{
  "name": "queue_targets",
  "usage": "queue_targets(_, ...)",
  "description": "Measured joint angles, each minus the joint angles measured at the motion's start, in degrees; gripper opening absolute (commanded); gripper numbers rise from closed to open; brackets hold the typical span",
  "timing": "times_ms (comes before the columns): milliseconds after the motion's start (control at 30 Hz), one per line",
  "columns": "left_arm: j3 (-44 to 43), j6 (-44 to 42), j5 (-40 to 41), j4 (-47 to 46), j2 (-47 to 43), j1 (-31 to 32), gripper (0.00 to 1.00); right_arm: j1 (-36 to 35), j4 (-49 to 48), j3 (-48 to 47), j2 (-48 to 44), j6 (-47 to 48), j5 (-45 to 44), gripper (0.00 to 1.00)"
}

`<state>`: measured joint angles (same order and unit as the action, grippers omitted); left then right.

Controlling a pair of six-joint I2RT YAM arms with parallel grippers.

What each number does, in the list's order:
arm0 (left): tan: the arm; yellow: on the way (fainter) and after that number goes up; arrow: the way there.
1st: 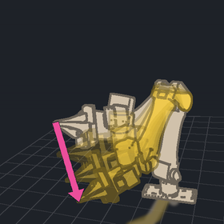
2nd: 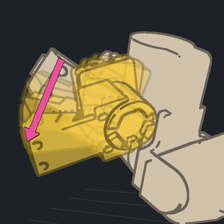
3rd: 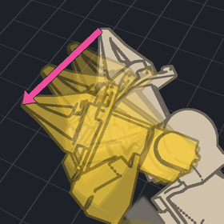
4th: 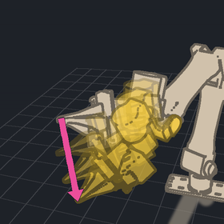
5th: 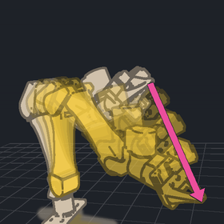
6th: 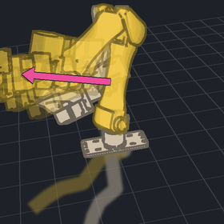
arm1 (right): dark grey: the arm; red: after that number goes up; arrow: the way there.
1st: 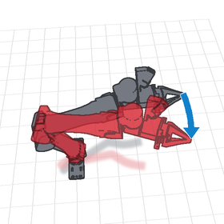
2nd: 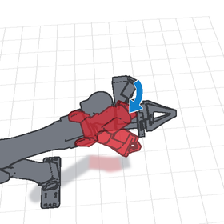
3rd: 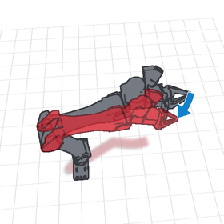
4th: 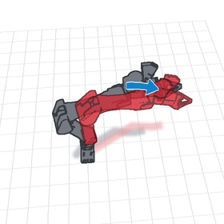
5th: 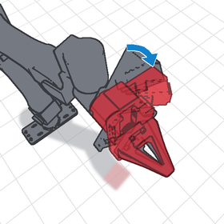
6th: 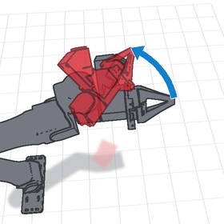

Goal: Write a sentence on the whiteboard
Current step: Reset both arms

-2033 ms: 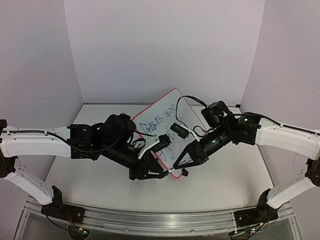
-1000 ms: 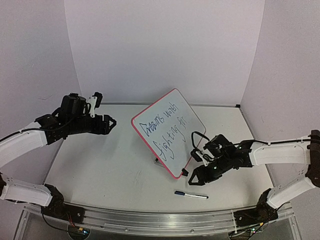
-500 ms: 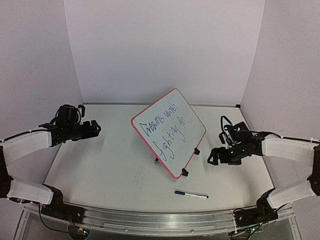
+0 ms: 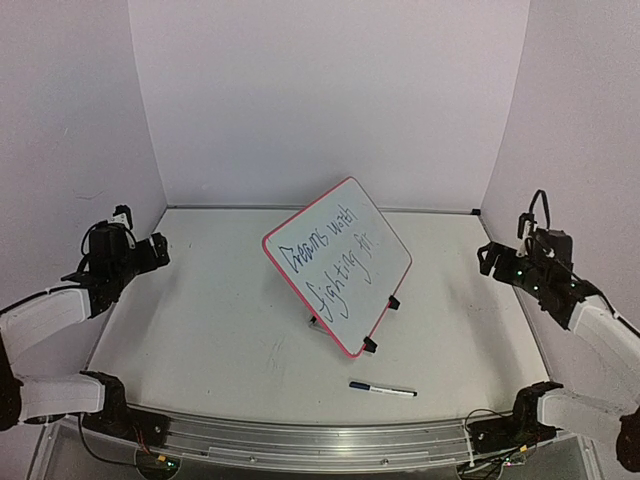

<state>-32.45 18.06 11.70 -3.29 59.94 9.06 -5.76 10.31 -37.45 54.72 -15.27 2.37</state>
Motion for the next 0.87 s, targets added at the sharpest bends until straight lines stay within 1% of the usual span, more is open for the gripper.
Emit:
queue_targets(100, 4.83, -3.34, 2.75, -7.19, -3.02, 0.00, 0.99, 0.00, -9.79, 8.09, -7.98, 1.79, -2.49, 0.98)
queue_targets(133, 5.81, -3.89, 3.19, -8.28, -3.37, 0.00, 0.99, 0.00, -10.58, 9.09, -8.57, 1.99, -2.86, 0.97)
queue_targets(200, 9.62, -5.99, 4.37, -12.92, -3.56, 0.00, 0.99, 0.00, -15.02, 13.84, -10.64, 2.54, -4.59, 0.97)
queue_targets(267, 12.00, -7.19, 5.29, -15.52, -2.45, 0.00, 0.99, 0.00, -18.27, 18.38, -11.28, 2.95, -6.56, 0.96)
queue_targets(367, 13.11, -7.74, 6.19, -17.25, -0.37, 0.00, 0.99, 0.00, -20.65, 22.58, -12.50, 3.52, -9.35, 0.96)
queue_targets(567, 13.27, -8.31, 7.98, -20.57, 2.25, 0.00, 1.00, 0.00, -23.82, 24.46, -15.61, 4.74, -12.33, 0.96)
queue_targets(867, 15.76, -9.18, 8.66, -24.11, 1.92, 0.00, 1.00, 0.00, -24.94, 24.48, -15.96, 5.25, -13.51, 0.96)
